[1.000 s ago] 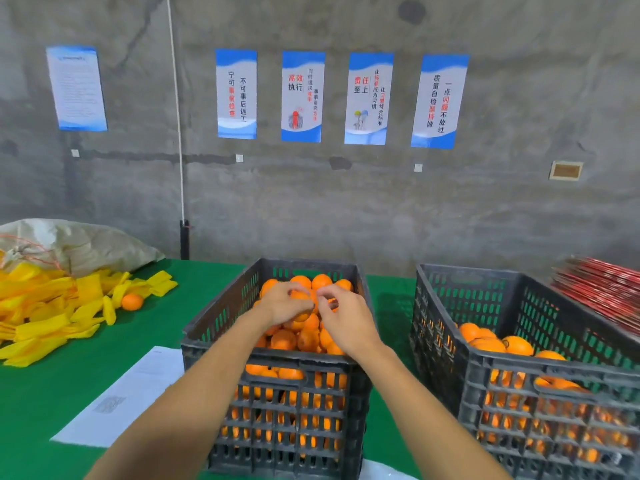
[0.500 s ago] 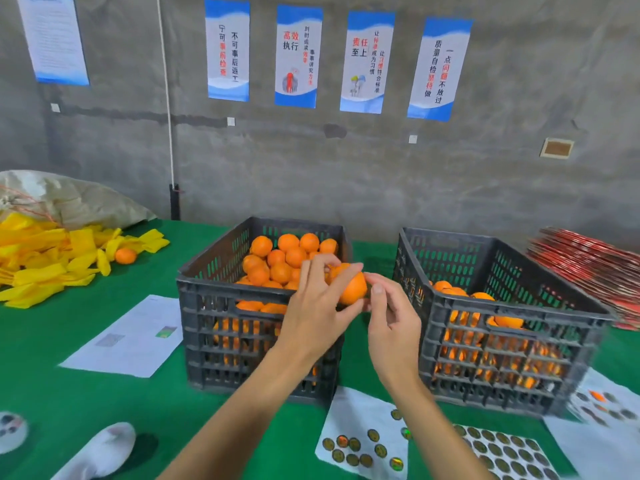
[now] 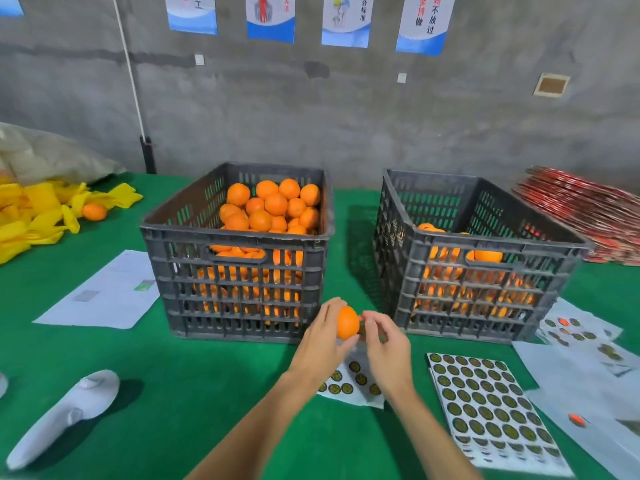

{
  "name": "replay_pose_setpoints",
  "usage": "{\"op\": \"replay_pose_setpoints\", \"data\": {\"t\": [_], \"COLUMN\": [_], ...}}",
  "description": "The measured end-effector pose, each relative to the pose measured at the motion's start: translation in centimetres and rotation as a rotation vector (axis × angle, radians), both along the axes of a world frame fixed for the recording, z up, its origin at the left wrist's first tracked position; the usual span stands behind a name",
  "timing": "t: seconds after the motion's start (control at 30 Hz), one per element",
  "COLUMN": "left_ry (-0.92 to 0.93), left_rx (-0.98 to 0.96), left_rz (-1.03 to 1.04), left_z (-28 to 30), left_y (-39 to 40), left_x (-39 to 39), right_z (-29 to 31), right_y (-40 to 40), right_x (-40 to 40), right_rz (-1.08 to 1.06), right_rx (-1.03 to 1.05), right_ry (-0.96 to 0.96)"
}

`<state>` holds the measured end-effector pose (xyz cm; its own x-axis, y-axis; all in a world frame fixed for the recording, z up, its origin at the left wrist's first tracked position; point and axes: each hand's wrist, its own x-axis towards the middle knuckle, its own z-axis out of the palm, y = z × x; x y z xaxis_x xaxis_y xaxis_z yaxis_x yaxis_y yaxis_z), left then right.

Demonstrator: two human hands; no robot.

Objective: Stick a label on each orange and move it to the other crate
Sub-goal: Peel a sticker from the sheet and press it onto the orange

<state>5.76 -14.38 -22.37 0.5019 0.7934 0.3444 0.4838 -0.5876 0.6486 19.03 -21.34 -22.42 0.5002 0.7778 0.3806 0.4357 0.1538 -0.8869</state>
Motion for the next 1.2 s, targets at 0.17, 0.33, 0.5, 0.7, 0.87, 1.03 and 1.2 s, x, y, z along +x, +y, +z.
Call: {"op": "replay_pose_setpoints", "data": {"t": [0.17,0.33,0.5,0.7,0.87,1.03,1.2], "left_ry": [-0.082,-0.258,-0.227,-0.164,-0.148,-0.177,-0.32], "left_rx": [-0.262,-0.362,-0.321,-0.282,-0.294,-0.312,-0.313], "left_rz": [0.044,0.077,0.078,0.077,0.081,0.043,0.046], "left_z": [-3.5,-4.7,-5.0,-4.9,-4.9,-4.7,-3.4], "left_y": [-0.8,-1.2,-1.5,-1.9,-1.8,-1.7,-1.7], "left_x": [-0.1,-0.4,-0.5,-0.4,-0.4,-0.3,-0.7], "right_z": [-3.4,-5.1,-5.0,-4.5,-3.0,0.8,1.6], "right_y": [-0.4,-0.9,-0.1,0.1,-0.4,-0.4,-0.4], "right_x": [2.7,4.4,4.9,4.6,4.0,1.6,-0.3], "right_rz": [-0.063,-0.069,-0.12,-0.167,-0.106,0.149,0.176], "right_rx": [-0.424,-0.587,-0.515,-0.406,-0.318,-0.249,-0.197], "right_ry": [-0.598,-0.675,-0.663,-0.719,-0.398,0.255,0.251]}}
